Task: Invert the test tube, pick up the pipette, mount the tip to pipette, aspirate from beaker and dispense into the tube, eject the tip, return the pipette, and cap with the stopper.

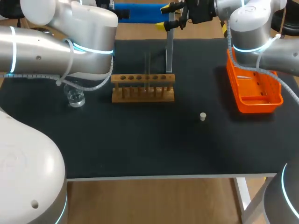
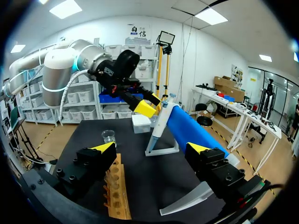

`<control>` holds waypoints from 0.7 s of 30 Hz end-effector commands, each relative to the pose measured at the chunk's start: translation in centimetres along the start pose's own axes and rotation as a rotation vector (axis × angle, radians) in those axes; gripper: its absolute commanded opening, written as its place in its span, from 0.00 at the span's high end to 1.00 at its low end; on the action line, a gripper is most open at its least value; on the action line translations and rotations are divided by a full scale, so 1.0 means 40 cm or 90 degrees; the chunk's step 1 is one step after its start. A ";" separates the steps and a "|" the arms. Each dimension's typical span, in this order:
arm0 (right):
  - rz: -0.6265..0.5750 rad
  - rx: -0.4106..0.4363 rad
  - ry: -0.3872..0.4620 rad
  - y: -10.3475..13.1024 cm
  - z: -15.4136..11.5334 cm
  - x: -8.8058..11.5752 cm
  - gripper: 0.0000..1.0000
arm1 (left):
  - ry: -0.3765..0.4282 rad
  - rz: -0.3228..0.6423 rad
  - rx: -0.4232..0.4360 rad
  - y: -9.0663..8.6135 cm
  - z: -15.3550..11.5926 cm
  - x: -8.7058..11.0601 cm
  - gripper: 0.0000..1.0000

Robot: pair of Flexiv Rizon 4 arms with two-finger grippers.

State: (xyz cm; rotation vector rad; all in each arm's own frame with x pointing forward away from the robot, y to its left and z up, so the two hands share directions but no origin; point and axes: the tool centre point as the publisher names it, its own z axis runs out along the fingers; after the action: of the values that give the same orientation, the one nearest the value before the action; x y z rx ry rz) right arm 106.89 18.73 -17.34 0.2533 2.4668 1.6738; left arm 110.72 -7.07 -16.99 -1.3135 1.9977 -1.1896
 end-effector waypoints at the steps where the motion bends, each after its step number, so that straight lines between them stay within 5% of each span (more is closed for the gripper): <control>1: 0.000 0.001 0.001 0.001 -0.001 -0.002 0.00 | 0.000 0.004 0.003 0.014 -0.070 0.019 0.00; 7: 0.000 0.001 0.001 0.001 -0.001 -0.002 0.00 | 0.073 0.040 0.031 0.035 -0.119 0.073 0.00; 21: 0.000 0.001 0.001 0.001 -0.001 -0.002 0.00 | 0.371 0.208 0.113 0.094 -0.197 0.191 0.00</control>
State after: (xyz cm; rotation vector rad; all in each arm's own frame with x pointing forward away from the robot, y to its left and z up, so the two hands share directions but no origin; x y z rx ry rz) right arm 106.88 18.73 -17.33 0.2532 2.4669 1.6739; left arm 100.76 -11.80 -15.58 -0.7970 2.2540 -1.4467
